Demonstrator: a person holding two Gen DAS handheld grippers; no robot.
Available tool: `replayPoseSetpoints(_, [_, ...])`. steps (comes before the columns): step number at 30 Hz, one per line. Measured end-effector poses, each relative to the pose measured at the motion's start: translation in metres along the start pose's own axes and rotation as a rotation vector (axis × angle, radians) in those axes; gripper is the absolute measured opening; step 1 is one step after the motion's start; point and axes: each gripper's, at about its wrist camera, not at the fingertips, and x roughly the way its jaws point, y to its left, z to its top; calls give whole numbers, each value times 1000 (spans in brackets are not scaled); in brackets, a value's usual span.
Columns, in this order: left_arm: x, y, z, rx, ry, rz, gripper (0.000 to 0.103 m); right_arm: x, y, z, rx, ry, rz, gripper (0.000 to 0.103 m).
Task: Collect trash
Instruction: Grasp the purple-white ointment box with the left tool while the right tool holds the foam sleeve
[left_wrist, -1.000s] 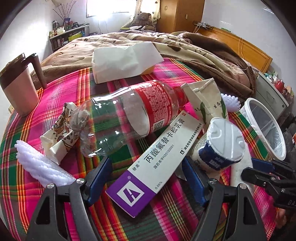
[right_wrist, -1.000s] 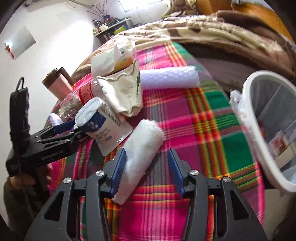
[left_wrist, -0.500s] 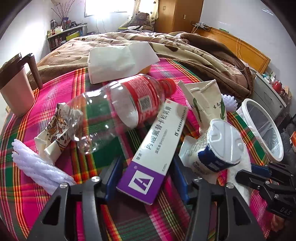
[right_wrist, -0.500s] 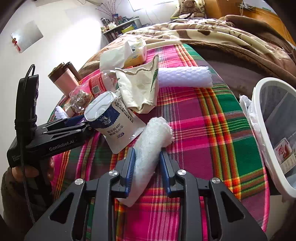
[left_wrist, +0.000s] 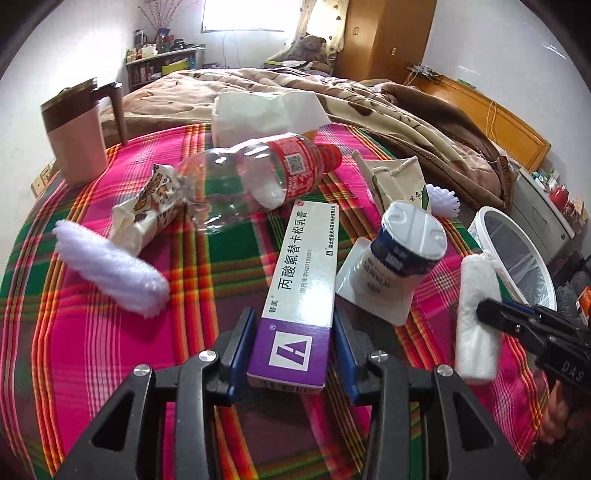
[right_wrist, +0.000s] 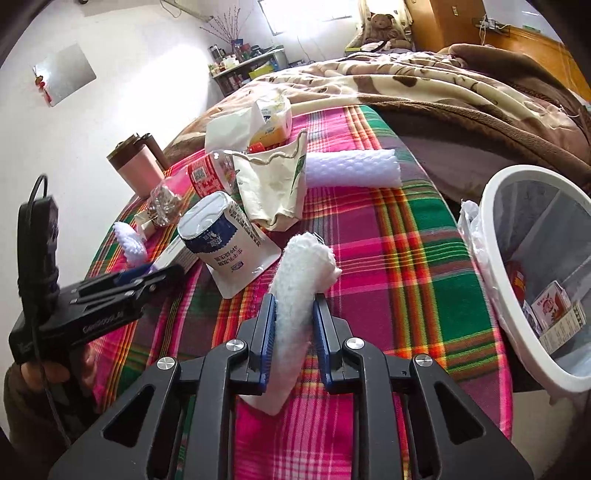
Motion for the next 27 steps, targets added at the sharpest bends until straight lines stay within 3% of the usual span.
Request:
replayPoseSetpoints(8, [-20,-1,-13,-54,-52,19,37,-11,-4,-1,-2,-27,11,20])
replayPoseSetpoints(15, [-11,3,-24,-107,-5,-5,38,-14,-9,-3,3,-30,13,20])
replayPoseSetpoints(16, [-9,4,-24,-115,5,0,40,-14,-9,-4,3,-30,14,20])
replayPoseSetpoints(18, [-6,6,-21,-129,0,-8,66,-14,-10,-4,6,-30,13,20])
replayPoseSetpoints(20, [-2,5,-15,-137,-1,5,69,-14,-11,-4,9,-27,13,20])
replayPoseSetpoints(22, [2,1,-11,-104,-7,62,69,-14,-13,-5,12,-26,12,20])
replayPoseSetpoints(25, [10,1,-7,-103,9,84,68,-16,-15,-5,15,-27,12,20])
replayPoseSetpoints(26, [11,0,-6,-101,14,94,61,-16,-16,-5,17,-28,13,20])
replayPoseSetpoints(27, [11,-1,-5,-98,15,103,47,-17,-17,-5,17,-29,13,20])
